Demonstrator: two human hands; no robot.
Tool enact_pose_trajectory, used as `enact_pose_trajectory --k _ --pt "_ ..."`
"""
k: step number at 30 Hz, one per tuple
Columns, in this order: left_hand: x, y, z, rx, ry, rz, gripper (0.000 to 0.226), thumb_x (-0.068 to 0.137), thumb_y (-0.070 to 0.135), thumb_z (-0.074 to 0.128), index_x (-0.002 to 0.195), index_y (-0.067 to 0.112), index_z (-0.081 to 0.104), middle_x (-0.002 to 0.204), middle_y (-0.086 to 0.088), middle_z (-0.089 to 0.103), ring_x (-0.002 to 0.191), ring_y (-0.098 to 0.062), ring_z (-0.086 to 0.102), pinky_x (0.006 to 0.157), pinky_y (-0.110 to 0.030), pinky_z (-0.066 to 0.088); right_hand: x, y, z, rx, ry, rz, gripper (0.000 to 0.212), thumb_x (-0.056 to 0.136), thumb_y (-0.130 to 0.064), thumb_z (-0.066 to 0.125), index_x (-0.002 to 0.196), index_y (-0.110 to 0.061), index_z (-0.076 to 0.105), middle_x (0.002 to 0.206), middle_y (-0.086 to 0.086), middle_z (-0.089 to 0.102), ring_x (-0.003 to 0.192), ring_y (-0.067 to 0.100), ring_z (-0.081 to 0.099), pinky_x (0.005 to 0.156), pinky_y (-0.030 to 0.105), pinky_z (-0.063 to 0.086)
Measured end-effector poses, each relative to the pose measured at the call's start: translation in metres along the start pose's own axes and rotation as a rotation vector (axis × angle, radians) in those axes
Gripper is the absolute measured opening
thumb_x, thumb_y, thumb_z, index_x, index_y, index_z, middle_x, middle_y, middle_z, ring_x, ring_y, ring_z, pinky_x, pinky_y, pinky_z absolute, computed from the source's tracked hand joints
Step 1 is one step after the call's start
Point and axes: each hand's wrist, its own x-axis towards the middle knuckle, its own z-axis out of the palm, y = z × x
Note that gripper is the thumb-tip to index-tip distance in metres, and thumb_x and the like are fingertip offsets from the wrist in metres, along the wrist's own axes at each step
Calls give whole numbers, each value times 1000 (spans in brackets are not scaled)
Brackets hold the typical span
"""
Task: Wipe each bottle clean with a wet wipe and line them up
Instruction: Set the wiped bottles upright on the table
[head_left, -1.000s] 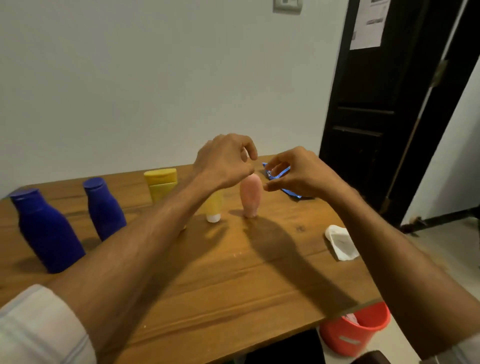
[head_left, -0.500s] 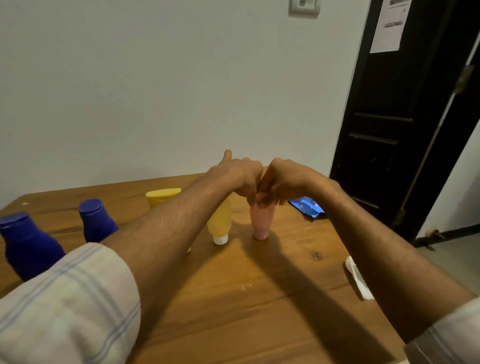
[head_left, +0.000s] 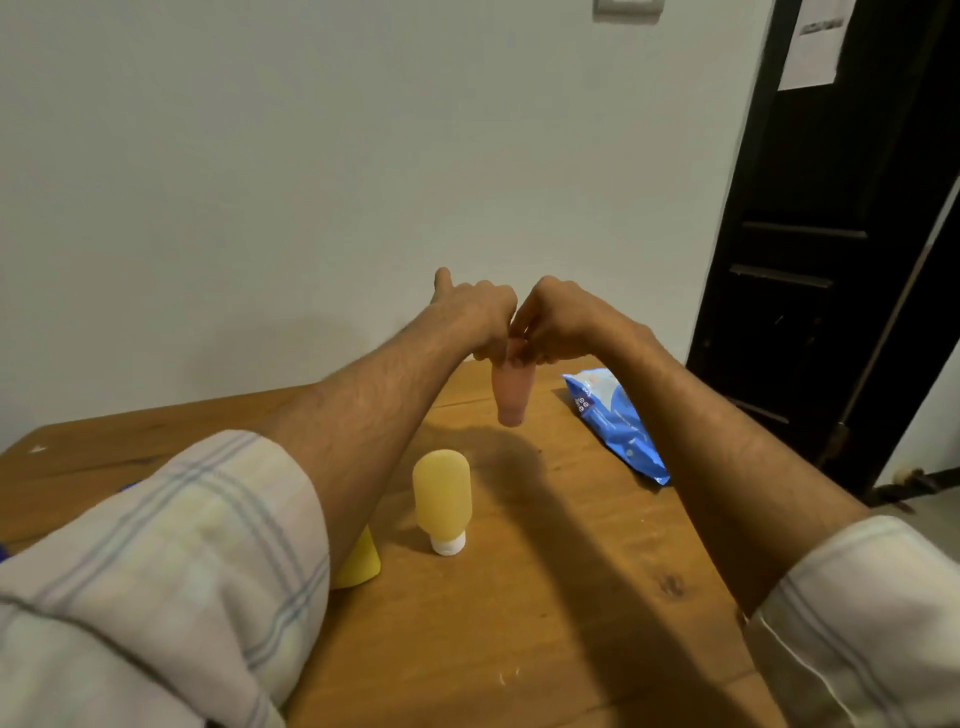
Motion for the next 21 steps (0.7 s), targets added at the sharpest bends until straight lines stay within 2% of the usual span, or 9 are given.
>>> enact_pose_trajectory --k 6,11,16,21 --pt "23 -12 20 15 -45 -37 17 94 32 61 93 20 50 75 4 49 89 -17 54 105 -49 21 33 3 24 -4 32 -7 30 85 -6 70 115 -6 68 109 10 69 82 15 60 75 26 51" --pt "35 -12 31 28 -103 -56 13 97 32 55 96 20 49 75 4 47 87 -17 53 106 -48 20 51 10 41 -3 45 21 28 84 -8 71 112 -7 69 108 11 69 92 22 65 83 33 55" --pt "43 -13 42 36 -133 -65 11 97 30 54 98 20 49 75 4 47 88 -18 53 106 -48 20 58 14 55 12 57 31 27 86 -11 68 113 -8 68 110 12 69 96 24 66 86 38 56" --pt "48 -17 43 59 -133 -79 15 95 28 58 100 20 47 77 3 46 89 -18 54 105 -47 21 58 19 55 32 39 25 33 87 -7 67 120 -7 65 116 12 67 100 24 65 82 30 53"
